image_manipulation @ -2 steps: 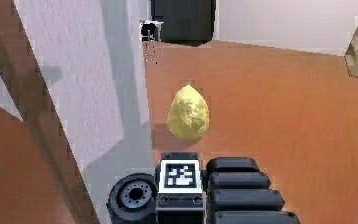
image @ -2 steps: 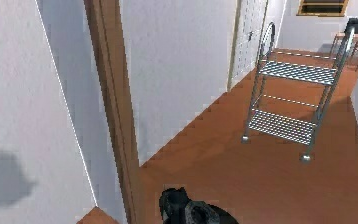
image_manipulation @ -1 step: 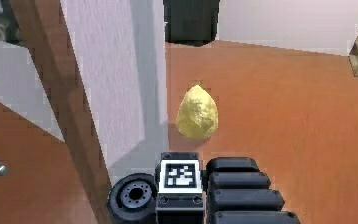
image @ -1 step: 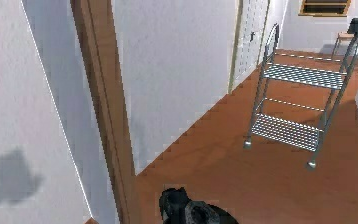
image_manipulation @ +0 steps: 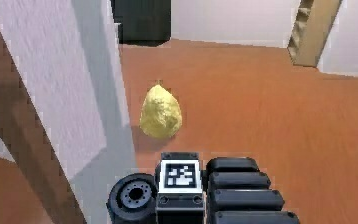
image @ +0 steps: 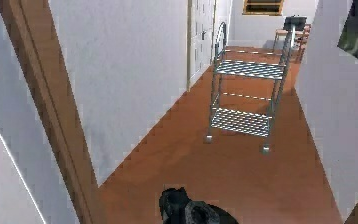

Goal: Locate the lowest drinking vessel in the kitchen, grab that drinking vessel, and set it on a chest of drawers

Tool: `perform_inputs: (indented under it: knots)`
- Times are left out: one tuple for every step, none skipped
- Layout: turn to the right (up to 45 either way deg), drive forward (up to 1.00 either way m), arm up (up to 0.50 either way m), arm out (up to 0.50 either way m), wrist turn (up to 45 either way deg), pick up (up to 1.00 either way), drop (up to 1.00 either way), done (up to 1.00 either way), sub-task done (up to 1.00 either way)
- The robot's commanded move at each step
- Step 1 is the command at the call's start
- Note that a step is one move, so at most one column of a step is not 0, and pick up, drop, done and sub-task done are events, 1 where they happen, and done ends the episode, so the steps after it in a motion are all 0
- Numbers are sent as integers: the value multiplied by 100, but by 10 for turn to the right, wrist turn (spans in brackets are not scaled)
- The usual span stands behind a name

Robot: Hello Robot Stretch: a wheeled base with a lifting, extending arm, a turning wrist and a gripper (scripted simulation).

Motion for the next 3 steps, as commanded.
perform_inputs:
  knots:
    - [0, 100, 0, 0, 0, 0, 0, 0, 0]
    - [0, 80, 0, 0, 0, 0, 0, 0, 0]
    - [30, 0, 0, 0, 0, 0, 0, 0, 0]
